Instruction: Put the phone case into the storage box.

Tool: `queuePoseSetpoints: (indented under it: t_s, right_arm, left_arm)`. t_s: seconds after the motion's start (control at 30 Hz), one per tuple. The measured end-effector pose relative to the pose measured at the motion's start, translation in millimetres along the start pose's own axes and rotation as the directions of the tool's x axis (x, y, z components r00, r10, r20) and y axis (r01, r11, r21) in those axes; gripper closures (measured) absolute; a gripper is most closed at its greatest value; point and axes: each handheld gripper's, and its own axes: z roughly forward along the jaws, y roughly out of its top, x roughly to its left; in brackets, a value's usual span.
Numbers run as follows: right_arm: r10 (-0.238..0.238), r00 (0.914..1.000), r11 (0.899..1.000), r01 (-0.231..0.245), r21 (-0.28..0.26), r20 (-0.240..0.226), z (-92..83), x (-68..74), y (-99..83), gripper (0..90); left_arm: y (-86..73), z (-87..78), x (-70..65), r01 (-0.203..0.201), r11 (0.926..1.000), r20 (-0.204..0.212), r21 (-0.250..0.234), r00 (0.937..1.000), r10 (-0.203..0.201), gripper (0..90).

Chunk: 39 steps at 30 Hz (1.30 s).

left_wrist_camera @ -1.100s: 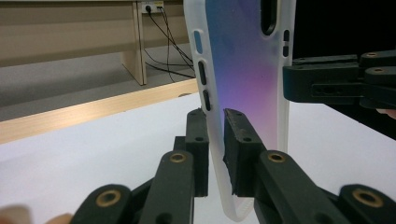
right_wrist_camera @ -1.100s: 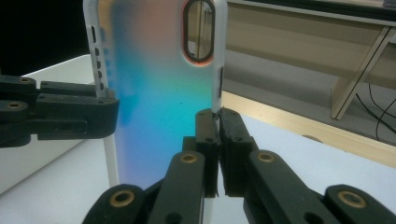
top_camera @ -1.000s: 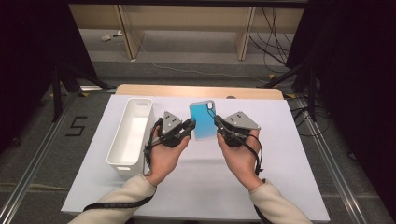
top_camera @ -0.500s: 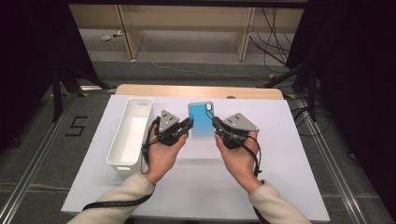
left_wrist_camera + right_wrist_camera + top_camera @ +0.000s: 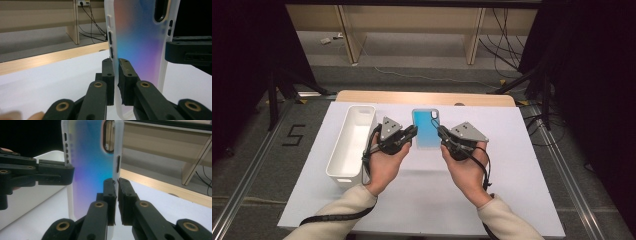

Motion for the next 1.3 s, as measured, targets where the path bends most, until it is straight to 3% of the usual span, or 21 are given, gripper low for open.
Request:
queuePoseSetpoints:
  t_s: [0.1, 0.2, 0.23, 0.3, 0.63, 0.77, 0.83, 0.87, 0.9, 0.97, 1.0, 1.07, 1.13, 1.3]
  right_arm:
    - [-0.029, 0.9996, 1.000, 0.029, -0.007, 0.002, -0.6, -0.3, 0.4, 85.5]
    - [-0.029, 0.9996, 1.000, 0.029, -0.007, 0.001, -0.5, 0.3, 0.0, 85.4]
    - [-0.007, 1.0000, 1.000, 0.007, 0.000, -0.006, -0.6, 2.2, -0.3, 85.4]
    - [-0.024, 0.9997, 1.000, 0.024, -0.013, -0.001, -0.7, 2.4, -0.2, 85.4]
    - [-0.007, 0.9999, 1.000, 0.007, -0.006, -0.015, -0.9, 6.4, -0.5, 84.4]
    - [-0.029, 0.9994, 1.000, 0.029, -0.012, -0.019, -0.8, 7.0, -0.7, 82.7]
    - [0.010, 0.9984, 1.000, -0.009, 0.025, -0.055, 0.8, 8.6, -2.3, 82.0]
    - [0.014, 0.9984, 1.000, -0.013, 0.010, -0.055, 2.3, 9.7, -3.9, 81.7]
    - [-0.012, 0.9992, 1.000, 0.012, 0.002, -0.039, 2.5, 10.5, -4.6, 81.7]
    - [-0.012, 0.9987, 1.000, 0.013, 0.006, -0.049, 2.3, 9.3, -3.4, 81.7]
    - [0.017, 0.9979, 1.000, -0.016, 0.012, -0.063, 2.2, 9.8, -3.4, 81.6]
    - [-0.008, 0.9982, 1.000, 0.008, 0.006, -0.060, 3.0, 8.8, -4.6, 79.2]
    - [0.005, 0.9975, 1.000, -0.004, 0.013, -0.071, 3.4, 10.5, -5.0, 75.4]
    - [-0.014, 0.9961, 1.000, 0.013, -0.013, -0.087, 4.2, 7.9, -3.0, 64.1]
  left_arm:
    - [-0.2, 0.2, 0.4, -0.009, 1.0000, -0.006, 0.001, 0.9999, 0.009, 83.4]
    - [-0.5, 0.3, 0.8, -0.012, 0.9999, -0.010, 0.001, 0.9999, 0.012, 83.3]
    - [-0.5, 0.5, 0.8, -0.012, 0.9999, -0.013, 0.002, 0.9998, 0.012, 83.2]
    - [-0.7, 0.8, 1.4, -0.020, 0.9998, -0.019, 0.002, 0.9996, 0.020, 82.9]
    - [1.1, 1.8, 5.4, -0.007, 1.0000, -0.031, 0.006, 0.9995, 0.007, 84.4]
    - [1.5, 1.7, 7.1, -0.004, 1.0000, -0.031, -0.003, 0.9995, 0.004, 85.6]
    - [3.8, -0.1, 4.4, -0.062, 0.9980, -0.061, -0.015, 0.9963, 0.061, 87.6]
    - [4.2, -0.3, 3.4, -0.075, 0.9970, -0.066, -0.016, 0.9951, 0.074, 87.6]
    - [4.0, -0.3, 3.4, -0.071, 0.9973, -0.068, -0.019, 0.9953, 0.069, 87.6]
    - [2.9, 0.3, 4.2, -0.062, 0.9979, -0.064, -0.020, 0.9961, 0.061, 87.7]
    - [2.9, 0.3, 4.1, -0.064, 0.9977, -0.065, -0.020, 0.9959, 0.063, 87.7]
    - [3.2, 0.5, 3.4, -0.082, 0.9965, -0.075, -0.018, 0.9940, 0.080, 87.8]
    - [3.0, 0.5, 3.8, -0.086, 0.9962, -0.074, -0.015, 0.9936, 0.085, 87.9]
    - [2.7, 0.5, 4.1, -0.087, 0.9961, -0.079, -0.013, 0.9932, 0.086, 88.2]
